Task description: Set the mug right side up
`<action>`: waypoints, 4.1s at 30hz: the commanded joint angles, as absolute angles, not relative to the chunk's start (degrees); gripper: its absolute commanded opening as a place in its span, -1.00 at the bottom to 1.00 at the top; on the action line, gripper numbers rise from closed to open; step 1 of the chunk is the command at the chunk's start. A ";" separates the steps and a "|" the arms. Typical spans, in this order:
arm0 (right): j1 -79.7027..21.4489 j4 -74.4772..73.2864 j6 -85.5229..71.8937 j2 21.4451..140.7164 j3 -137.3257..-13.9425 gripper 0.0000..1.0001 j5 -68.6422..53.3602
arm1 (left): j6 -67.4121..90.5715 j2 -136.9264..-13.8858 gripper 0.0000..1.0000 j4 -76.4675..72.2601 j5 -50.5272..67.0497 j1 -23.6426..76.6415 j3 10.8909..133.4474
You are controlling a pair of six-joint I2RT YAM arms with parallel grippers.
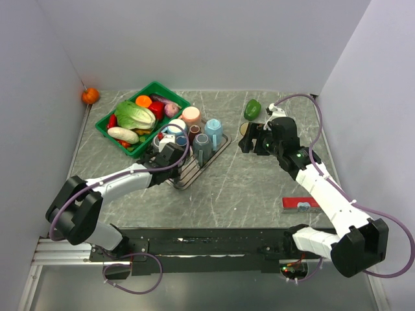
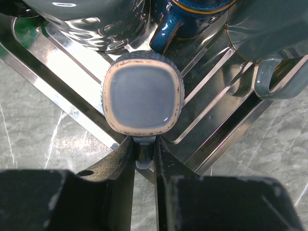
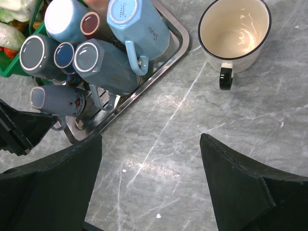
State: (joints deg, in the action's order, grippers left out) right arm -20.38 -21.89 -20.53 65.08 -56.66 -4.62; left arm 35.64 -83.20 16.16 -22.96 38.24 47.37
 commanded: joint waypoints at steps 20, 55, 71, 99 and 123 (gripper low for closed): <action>-27.23 11.73 -38.22 52.56 -45.97 0.88 -33.74 | 43.05 -44.66 -0.98 -7.45 0.52 39.20 49.22; -39.99 40.25 -52.82 60.82 -54.40 0.29 -33.92 | 53.61 -47.46 -0.98 -42.54 15.64 44.03 42.45; -40.78 38.68 -57.39 62.93 -54.49 -0.90 -32.08 | 50.01 -48.16 -0.98 -42.54 12.48 46.93 40.78; -22.16 -20.56 -18.56 63.52 -63.64 -1.00 16.50 | 41.66 -40.78 0.93 -4.75 -8.43 47.20 44.56; -8.53 -18.37 -17.40 92.81 -65.83 -1.00 14.68 | 42.80 -48.95 0.93 5.98 -13.71 47.20 46.85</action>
State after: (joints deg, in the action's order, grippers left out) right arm -8.99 -23.64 -19.07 91.13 -61.84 15.51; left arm 42.87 -48.18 5.50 -12.16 47.03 44.31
